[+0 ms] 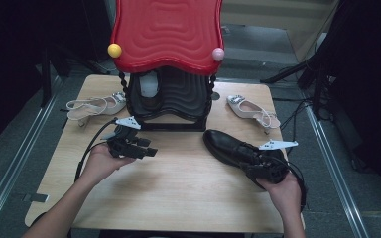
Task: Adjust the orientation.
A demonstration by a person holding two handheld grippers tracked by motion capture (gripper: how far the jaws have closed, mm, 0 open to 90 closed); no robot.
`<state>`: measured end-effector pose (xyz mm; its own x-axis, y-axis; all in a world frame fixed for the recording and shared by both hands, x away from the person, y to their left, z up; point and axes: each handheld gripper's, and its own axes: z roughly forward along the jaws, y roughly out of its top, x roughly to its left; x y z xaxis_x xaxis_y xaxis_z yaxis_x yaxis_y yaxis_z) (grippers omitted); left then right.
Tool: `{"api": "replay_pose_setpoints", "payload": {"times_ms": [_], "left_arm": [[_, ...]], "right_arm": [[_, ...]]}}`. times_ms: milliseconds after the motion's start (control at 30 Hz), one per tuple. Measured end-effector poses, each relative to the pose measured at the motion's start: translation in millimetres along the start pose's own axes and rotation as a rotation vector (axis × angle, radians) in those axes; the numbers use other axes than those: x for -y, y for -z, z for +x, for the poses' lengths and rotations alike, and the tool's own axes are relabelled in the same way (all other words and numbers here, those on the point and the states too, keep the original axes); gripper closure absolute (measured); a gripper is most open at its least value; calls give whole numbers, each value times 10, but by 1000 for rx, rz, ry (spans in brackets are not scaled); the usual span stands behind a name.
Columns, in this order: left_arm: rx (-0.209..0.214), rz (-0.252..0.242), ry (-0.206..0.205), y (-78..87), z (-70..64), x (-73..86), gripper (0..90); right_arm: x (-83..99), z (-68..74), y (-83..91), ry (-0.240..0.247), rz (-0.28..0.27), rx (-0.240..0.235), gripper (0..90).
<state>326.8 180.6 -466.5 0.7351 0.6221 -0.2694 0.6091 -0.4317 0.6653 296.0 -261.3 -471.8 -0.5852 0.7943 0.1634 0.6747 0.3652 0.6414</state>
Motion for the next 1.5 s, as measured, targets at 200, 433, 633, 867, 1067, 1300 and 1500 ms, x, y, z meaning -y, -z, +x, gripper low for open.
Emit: {"api": "replay_pose_setpoints", "payload": {"times_ms": [200,433,633,867,1067,1300,1500], "left_arm": [[-3,10,1,-5,-3,23,478],[-2,1,-2,10,3,41,482],[-2,-19,-6,28,-8,53,506],[-1,-29,2,39,-20,74,530],[-2,-32,8,63,-34,119,564],[1,-38,36,96,-66,186,642],[-18,-62,16,144,-104,237,743]], "right_arm": [[-41,-47,-121,-23,3,-27,605],[-79,-106,-144,-82,9,-102,802],[-108,-45,-46,-83,-2,-106,798],[-186,179,-38,-29,-10,-146,788],[-312,392,-170,15,8,-184,784],[-463,632,-386,64,33,-227,781],[-569,816,-560,87,49,-246,781]]}}
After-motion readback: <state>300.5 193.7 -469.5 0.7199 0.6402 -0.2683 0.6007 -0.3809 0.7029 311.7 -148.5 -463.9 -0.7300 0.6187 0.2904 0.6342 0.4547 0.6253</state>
